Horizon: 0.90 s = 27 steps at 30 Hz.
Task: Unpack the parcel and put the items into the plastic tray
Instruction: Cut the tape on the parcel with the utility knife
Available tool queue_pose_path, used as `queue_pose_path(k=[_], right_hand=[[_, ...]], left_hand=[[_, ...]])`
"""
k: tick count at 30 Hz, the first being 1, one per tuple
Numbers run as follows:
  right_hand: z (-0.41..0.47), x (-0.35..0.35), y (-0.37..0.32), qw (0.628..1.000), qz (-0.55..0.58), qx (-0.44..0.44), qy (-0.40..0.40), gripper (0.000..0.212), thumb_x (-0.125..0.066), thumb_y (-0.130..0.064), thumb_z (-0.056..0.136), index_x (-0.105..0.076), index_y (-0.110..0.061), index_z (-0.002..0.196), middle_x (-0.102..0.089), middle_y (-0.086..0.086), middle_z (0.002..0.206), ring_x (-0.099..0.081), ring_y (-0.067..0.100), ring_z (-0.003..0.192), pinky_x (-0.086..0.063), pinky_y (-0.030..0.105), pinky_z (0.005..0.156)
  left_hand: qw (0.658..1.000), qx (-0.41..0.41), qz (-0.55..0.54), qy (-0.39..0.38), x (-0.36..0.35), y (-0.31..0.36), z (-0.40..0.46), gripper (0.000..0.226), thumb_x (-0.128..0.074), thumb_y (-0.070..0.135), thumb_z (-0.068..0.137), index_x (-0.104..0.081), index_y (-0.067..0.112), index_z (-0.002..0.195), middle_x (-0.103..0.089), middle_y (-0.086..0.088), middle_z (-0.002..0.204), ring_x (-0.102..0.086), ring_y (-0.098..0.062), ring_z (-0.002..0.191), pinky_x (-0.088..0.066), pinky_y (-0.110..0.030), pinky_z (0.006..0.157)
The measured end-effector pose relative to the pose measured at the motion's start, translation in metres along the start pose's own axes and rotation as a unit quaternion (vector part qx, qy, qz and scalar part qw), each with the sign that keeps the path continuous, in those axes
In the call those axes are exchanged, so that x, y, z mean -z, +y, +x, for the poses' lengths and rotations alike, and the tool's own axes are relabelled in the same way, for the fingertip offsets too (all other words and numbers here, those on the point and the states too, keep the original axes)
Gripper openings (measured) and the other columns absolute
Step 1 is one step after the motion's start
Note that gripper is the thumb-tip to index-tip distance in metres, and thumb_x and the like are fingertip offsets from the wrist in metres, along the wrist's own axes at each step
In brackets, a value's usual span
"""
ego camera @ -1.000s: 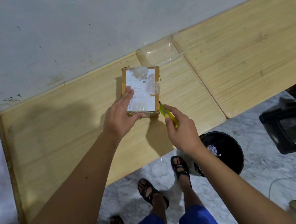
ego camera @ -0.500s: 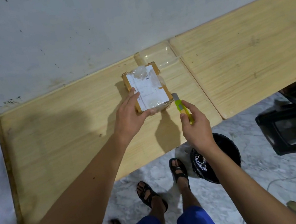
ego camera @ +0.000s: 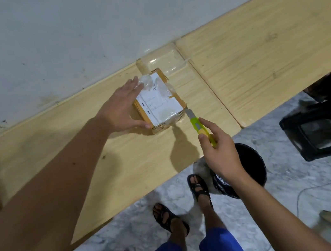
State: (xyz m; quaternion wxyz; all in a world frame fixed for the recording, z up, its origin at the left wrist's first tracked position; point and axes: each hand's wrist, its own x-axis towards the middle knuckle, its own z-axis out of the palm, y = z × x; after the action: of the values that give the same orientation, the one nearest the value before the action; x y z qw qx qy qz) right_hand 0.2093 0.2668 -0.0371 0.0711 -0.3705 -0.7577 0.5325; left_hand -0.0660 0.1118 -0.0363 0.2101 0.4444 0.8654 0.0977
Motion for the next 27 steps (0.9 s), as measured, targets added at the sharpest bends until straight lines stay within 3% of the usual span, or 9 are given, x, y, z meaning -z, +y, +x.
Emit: queue_pose_path(k=[4,7,9,11,14,19,22,25,27], right_hand=[[0.003,-0.010,0.000,1.000,0.007,-0.011,0.015,0.042,-0.051,-0.020,0.105,-0.055,-0.032,0.145,-0.063,-0.023,0.095,-0.059,0.019,0.092,-0.050,0.016,0.063],[0.013,-0.019,-0.004,0.999,-0.021,-0.023,0.026,0.043,-0.050,-0.023,0.105,-0.053,-0.034,0.146,-0.061,-0.025,0.086,-0.062,0.013,0.075,-0.053,0.033,0.070],[0.021,-0.020,-0.006,0.999,-0.029,-0.022,0.038,0.044,-0.050,-0.023,0.105,-0.053,-0.034,0.147,-0.055,-0.030,0.081,-0.059,0.000,0.067,-0.052,0.031,0.073],[0.028,-0.020,-0.009,0.998,-0.024,-0.017,0.046,0.044,-0.049,-0.023,0.105,-0.053,-0.033,0.147,-0.060,-0.022,0.082,-0.062,0.005,0.072,-0.054,0.035,0.078],[0.039,-0.020,-0.014,0.998,-0.033,-0.002,0.051,0.044,-0.048,-0.022,0.105,-0.052,-0.029,0.148,-0.067,-0.001,0.086,-0.065,0.018,0.076,-0.053,0.035,0.074],[0.058,-0.022,-0.013,0.997,-0.046,0.025,0.062,0.044,-0.046,-0.021,0.105,-0.052,-0.026,0.149,-0.064,-0.009,0.080,-0.062,0.005,0.070,-0.039,0.008,0.056],[0.067,-0.024,-0.014,0.997,-0.035,0.029,0.068,0.044,-0.047,-0.018,0.105,-0.052,-0.022,0.148,-0.075,0.002,0.096,-0.060,0.011,0.084,-0.041,0.019,0.063],[0.073,-0.031,-0.018,0.998,-0.013,0.023,0.062,0.045,-0.046,-0.016,0.104,-0.051,-0.022,0.148,-0.067,-0.017,0.086,-0.060,0.010,0.079,-0.041,0.025,0.066],[0.071,-0.031,-0.016,0.998,-0.014,0.027,0.056,0.045,-0.046,-0.015,0.104,-0.051,-0.022,0.148,-0.064,-0.014,0.086,-0.060,0.015,0.076,-0.045,0.029,0.067]], left_hand=[[0.997,0.047,-0.056,0.038,-0.015,0.011,-0.007,0.144,-0.067,0.092,0.056,-0.010,0.023,0.169,0.002,0.005,0.178,0.001,-0.013,0.163,-0.016,-0.042,0.132],[0.990,0.077,-0.081,0.089,-0.027,0.021,-0.013,0.148,-0.063,0.100,0.051,-0.018,0.022,0.168,-0.007,0.004,0.177,-0.009,-0.016,0.162,-0.027,-0.045,0.128],[0.988,0.100,-0.061,0.103,-0.028,0.033,-0.013,0.145,-0.075,0.090,0.053,-0.024,0.016,0.166,-0.015,-0.004,0.175,-0.017,-0.023,0.159,-0.033,-0.047,0.125],[0.985,0.125,-0.035,0.115,-0.030,0.045,-0.011,0.142,-0.078,0.089,0.053,-0.029,0.011,0.162,-0.024,-0.011,0.171,-0.023,-0.030,0.155,-0.037,-0.050,0.122],[0.981,0.143,-0.016,0.130,-0.034,0.055,-0.008,0.142,-0.072,0.093,0.054,-0.032,0.006,0.158,-0.024,-0.014,0.169,-0.021,-0.035,0.156,-0.034,-0.055,0.123],[0.980,0.145,-0.027,0.134,-0.040,0.061,0.001,0.138,-0.075,0.084,0.065,-0.025,-0.003,0.160,-0.004,-0.015,0.176,-0.003,-0.027,0.164,-0.017,-0.046,0.132],[0.979,0.150,-0.026,0.137,-0.044,0.060,0.006,0.129,-0.074,0.078,0.074,-0.021,-0.001,0.162,-0.008,-0.015,0.176,-0.004,-0.027,0.164,-0.015,-0.044,0.133],[0.975,0.167,-0.029,0.143,-0.045,0.062,0.008,0.128,-0.073,0.075,0.077,-0.017,0.000,0.164,-0.009,-0.015,0.176,-0.005,-0.026,0.164,-0.013,-0.042,0.133],[0.974,0.167,-0.035,0.151,-0.047,0.062,0.009,0.129,-0.074,0.075,0.076,-0.016,0.000,0.164,-0.010,-0.015,0.176,-0.005,-0.026,0.164,-0.012,-0.041,0.133]])
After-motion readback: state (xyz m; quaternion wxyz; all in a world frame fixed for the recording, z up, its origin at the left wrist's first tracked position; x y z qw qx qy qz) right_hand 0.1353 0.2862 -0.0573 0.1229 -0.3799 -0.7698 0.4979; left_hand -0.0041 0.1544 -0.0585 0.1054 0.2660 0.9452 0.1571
